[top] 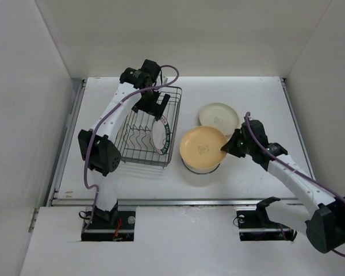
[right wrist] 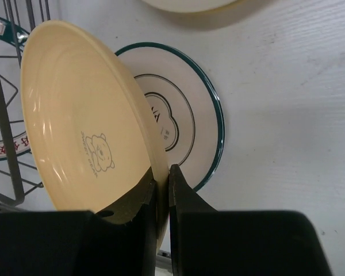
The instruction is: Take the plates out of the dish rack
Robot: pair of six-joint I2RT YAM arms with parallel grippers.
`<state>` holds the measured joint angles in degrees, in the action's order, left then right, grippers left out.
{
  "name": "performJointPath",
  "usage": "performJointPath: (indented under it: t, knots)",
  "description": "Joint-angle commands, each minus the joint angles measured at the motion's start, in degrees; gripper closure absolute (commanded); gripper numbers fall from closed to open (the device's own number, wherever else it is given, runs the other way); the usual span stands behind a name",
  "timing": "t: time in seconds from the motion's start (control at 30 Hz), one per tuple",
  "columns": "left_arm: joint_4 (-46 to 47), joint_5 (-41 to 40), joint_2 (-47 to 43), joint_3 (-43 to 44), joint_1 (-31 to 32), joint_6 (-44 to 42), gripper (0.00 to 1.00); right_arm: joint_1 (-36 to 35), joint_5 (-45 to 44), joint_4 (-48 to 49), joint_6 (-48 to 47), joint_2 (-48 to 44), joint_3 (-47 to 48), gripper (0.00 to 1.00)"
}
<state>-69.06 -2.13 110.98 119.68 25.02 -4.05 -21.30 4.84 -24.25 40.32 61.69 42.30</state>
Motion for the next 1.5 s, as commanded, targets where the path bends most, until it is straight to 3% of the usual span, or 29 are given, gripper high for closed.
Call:
performJointPath:
  t: [0.0,0.2,0.4,0.5,0.53,0.67,0.7,0.73,0.8,0.83,0.97,1.07,1.3,1.47]
  knots:
    - [-1.96,-1.56,-0.25,-0.67,0.47,-0.78,0.00,0.81,-6.83,3.16,3.27,-4.03,3.03,1.00]
    - [-1.96,-0.86,2.48,-1.90,0.47,-1.31,0.03,4.16,-15.03,3.59,5.39,2.36,6.48,1.00]
    - [-3.62,1.95,5.12,-2.43,0.47,-1.83,0.40,10.56,-15.40,9.72,7.50,14.40,12.35,1.00]
    - [-3.63,3.53,5.12,-2.96,0.47,-1.83,0.54,12.33,-14.07,11.94,8.11,20.56,15.08,1.00]
    - [-3.63,3.54,5.12,-2.96,0.47,-1.83,0.65,12.86,-14.07,12.73,8.11,22.58,16.74,1.00]
    - [-4.16,3.54,5.12,-2.96,0.47,-2.36,0.81,14.00,-14.07,12.66,7.50,26.62,20.53,0.99]
    - [-4.16,4.15,5.12,-2.96,0.47,-2.36,0.84,14.00,-14.07,12.65,5.84,27.60,21.32,0.92]
    - [-4.16,4.15,5.12,-2.44,0.47,-2.36,0.88,14.00,-13.46,11.17,4.87,28.56,22.98,0.68]
    - [-4.16,4.68,5.12,-1.74,0.47,-2.36,1.00,14.00,-12.67,9.23,1.63,31.73,24.75,0.32]
    - [-4.16,4.68,5.12,-1.12,0.47,-2.36,1.00,14.00,-12.66,7.92,0.83,32.69,25.71,0.22]
    - [-5.82,3.63,4.52,4.41,0.47,-2.36,1.00,14.00,-15.37,2.55,-1.12,34.81,27.92,0.17]
    - [-6.53,3.63,2.59,9.95,0.47,-2.36,1.00,14.00,-16.62,2.54,-1.64,31.66,25.30,0.17]
    - [-2.75,0.99,-3.92,11.89,1.62,-3.42,1.00,14.00,-15.56,4.31,-2.17,28.84,22.82,0.17]
    - [3.21,11.07,-9.54,10.85,1.62,-2.10,1.00,14.00,-12.31,4.29,-2.17,24.64,22.13,0.17]
